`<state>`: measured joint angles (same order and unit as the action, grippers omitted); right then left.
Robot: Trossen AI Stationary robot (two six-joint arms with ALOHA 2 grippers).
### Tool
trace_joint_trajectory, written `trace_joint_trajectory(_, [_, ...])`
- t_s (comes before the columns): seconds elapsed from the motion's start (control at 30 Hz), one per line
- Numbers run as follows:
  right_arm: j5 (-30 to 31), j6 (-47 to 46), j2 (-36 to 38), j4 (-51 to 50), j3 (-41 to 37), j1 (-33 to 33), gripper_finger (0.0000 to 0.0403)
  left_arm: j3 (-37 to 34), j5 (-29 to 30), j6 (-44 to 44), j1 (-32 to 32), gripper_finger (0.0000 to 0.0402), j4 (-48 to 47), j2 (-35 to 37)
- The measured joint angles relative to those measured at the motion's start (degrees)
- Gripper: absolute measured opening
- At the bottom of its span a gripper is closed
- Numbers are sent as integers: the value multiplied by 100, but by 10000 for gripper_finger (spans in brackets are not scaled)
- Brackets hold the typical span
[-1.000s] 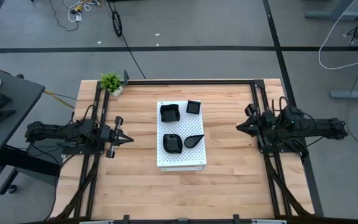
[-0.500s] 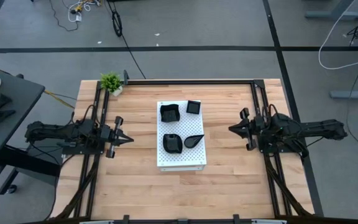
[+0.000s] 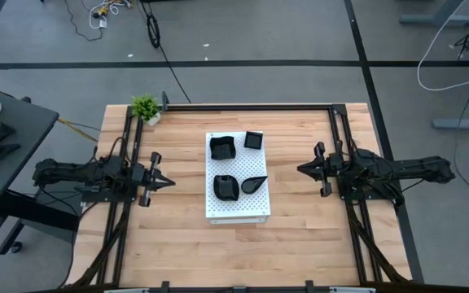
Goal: Pick & Place Mini shaped plates
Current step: Return to Home Position
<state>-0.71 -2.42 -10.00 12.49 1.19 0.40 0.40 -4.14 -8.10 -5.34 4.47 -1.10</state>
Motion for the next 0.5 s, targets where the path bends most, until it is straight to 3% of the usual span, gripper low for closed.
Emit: trace_joint_trajectory(0.5, [-22,15,4,-152,-22,0,29,0,0,0,0,18,-1,0])
